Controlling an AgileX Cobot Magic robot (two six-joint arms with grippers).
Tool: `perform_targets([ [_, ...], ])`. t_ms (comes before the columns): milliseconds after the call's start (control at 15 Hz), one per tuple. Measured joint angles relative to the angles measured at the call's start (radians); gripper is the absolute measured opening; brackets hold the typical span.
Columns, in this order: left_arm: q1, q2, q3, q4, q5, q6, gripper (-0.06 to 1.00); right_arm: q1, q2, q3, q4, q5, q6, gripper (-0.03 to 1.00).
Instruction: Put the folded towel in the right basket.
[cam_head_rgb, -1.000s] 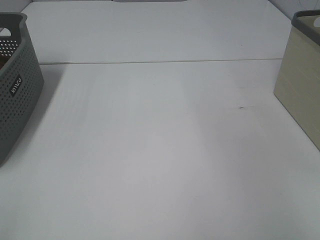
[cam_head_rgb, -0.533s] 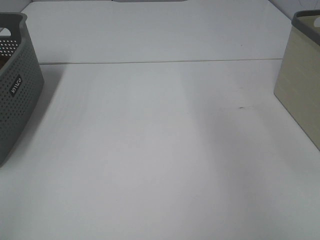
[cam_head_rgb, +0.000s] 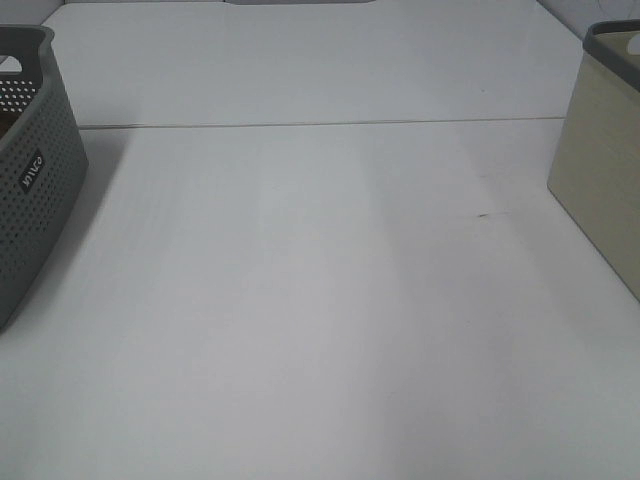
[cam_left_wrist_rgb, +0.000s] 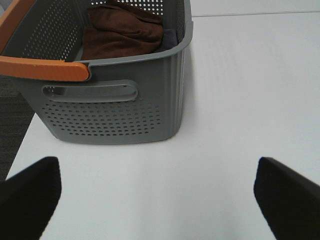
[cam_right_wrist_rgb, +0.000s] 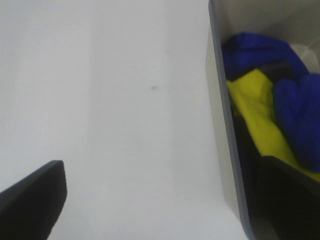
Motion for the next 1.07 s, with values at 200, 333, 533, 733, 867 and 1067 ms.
perform_targets([
  [200, 0.000, 0.000, 0.000, 0.000, 0.000, 0.000, 0.97, 0.000, -0.288, 0.302, -0.003, 0.000, 0.009, 0.99],
  [333, 0.000, 0.000, 0.000, 0.000, 0.000, 0.000, 0.97, 0.000, -0.477, 0.474, -0.005, -0.001, 0.009, 0.99],
  [533, 0.000, 0.000, 0.000, 0.000, 0.000, 0.000, 0.97, 0.000, -0.723, 0.644, -0.020, -0.013, 0.009, 0.99],
  [733, 0.000, 0.000, 0.000, 0.000, 0.000, 0.000, 0.97, 0.000, -0.976, 0.802, -0.066, -0.048, 0.003, 0.99],
  [867, 0.000, 0.000, 0.000, 0.000, 0.000, 0.000, 0.97, 0.000, -1.193, 0.901, -0.069, -0.074, 0.003, 0.99],
  [1067, 0.000, 0.000, 0.000, 0.000, 0.000, 0.000, 0.97, 0.000, -1.309, 0.966, -0.068, -0.093, 0.003, 0.99],
])
